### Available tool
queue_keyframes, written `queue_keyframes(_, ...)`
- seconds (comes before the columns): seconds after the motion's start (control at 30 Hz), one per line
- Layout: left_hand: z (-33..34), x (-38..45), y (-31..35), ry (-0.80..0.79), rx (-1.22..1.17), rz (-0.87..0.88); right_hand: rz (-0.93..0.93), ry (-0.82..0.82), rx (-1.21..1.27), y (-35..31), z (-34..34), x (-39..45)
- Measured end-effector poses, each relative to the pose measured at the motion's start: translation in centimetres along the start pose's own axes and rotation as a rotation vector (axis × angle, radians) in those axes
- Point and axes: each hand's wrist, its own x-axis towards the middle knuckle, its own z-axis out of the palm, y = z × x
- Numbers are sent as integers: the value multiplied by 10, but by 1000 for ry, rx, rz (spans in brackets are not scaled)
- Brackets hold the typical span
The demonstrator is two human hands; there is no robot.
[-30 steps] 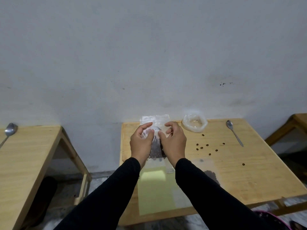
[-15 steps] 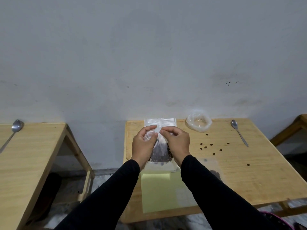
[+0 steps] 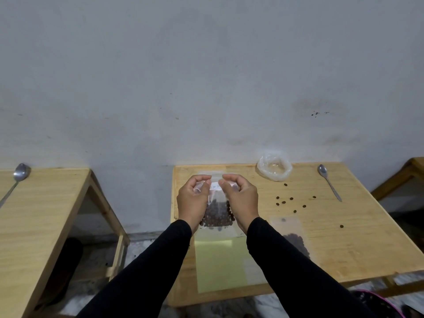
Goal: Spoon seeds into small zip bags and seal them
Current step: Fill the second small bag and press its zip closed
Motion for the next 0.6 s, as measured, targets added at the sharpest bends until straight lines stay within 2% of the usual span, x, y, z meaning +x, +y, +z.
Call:
queue_keyframes(0.07,-2,1,-1,-39,16,14,16,-14,3,3,0,2)
queue_keyframes(0.23,-5,2,-4,-137,35,28,46,82,10,5,4,9)
queue_keyframes(0.37,-5,8,-6,-117,36,12,49,76,-10,9,9,13)
queue_keyframes(0.5,-2,15,-12,-106,43,-4,38,11,-57,15,8,14)
queue_keyframes(0.6,2,27,-17,-36,24,-26,53,-56,-86,23,1,15)
